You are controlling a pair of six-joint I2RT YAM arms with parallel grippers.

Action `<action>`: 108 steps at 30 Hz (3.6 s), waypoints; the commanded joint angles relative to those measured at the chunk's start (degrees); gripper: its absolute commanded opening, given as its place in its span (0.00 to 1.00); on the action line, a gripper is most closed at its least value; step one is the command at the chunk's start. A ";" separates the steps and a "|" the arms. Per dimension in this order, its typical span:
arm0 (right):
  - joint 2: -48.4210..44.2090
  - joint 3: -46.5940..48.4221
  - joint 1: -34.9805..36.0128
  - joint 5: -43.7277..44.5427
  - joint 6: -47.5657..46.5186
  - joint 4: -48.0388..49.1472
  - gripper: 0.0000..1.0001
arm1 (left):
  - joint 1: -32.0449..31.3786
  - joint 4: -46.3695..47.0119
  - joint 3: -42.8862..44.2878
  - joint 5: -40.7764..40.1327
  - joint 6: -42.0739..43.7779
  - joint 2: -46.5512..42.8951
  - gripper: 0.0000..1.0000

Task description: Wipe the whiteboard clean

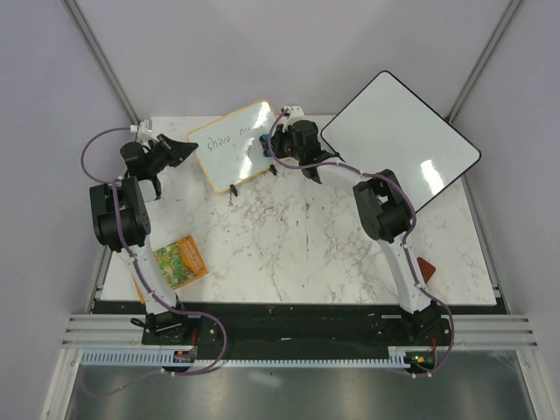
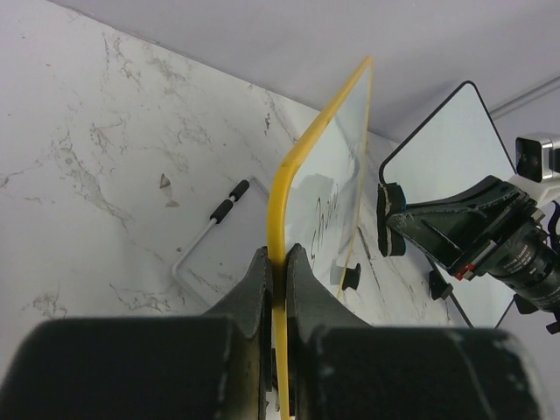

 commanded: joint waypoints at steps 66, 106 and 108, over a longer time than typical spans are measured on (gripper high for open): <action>11.68 15.52 3.40 10.65 -1.00 -19.94 0.00 | 0.21 -4.61 1.44 -0.73 5.71 0.95 0.02; 11.24 18.06 10.35 29.80 0.57 -27.40 0.00 | 0.12 -3.12 1.35 1.03 4.13 1.30 0.02; 11.15 17.80 8.60 29.55 3.11 -28.98 0.00 | 0.12 -3.21 1.26 1.03 4.13 1.13 0.02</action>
